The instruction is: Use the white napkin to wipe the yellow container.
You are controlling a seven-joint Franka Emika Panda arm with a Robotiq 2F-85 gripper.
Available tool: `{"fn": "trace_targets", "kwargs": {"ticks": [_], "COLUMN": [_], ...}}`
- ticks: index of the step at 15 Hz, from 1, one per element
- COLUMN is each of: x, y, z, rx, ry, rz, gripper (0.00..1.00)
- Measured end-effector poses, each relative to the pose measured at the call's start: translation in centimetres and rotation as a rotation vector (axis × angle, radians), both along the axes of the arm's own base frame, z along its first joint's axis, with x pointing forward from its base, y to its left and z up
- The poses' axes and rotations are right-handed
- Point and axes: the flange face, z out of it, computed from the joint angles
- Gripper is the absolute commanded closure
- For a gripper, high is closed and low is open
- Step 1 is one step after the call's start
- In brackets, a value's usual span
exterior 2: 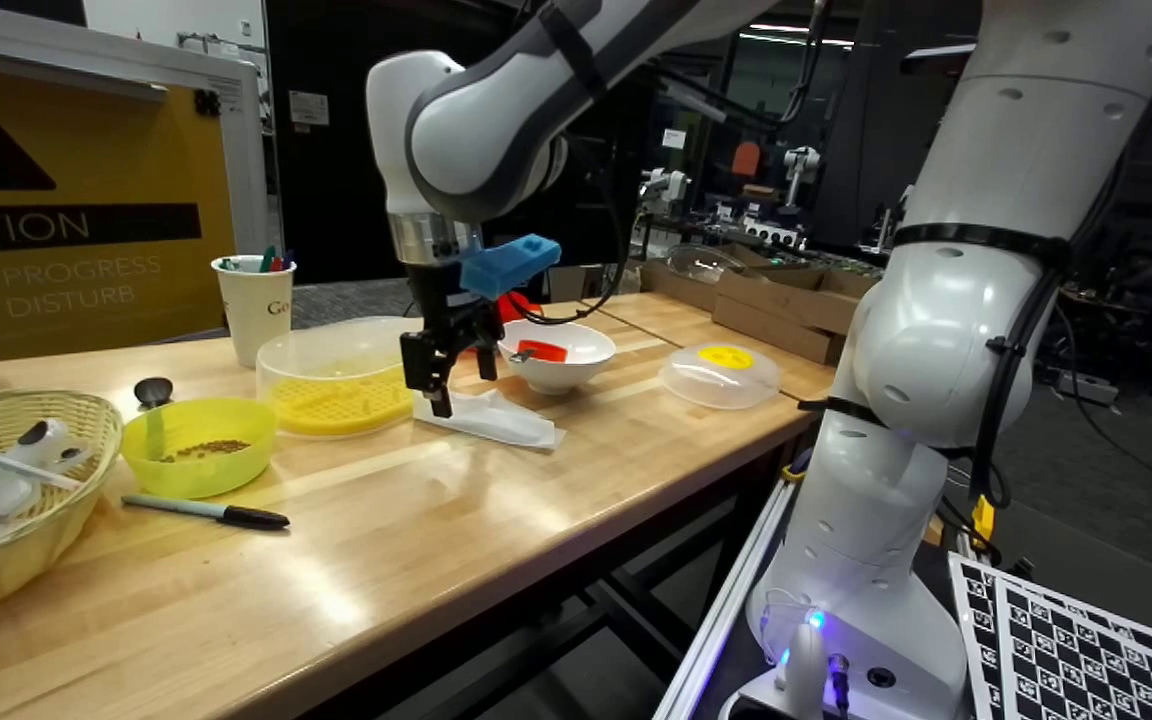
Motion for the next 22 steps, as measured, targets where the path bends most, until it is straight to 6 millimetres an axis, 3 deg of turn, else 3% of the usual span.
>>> {"fn": "trace_targets", "kwargs": {"ticks": [8, 22], "x": [1.1, 2.1], "y": [-2.3, -2.3], "z": [-2.3, -3.1], "rx": [-0.002, -0.009], "ry": [0.05, 0.084], "rz": [-0.062, -0.081], "gripper": [0.0, 0.0]}}
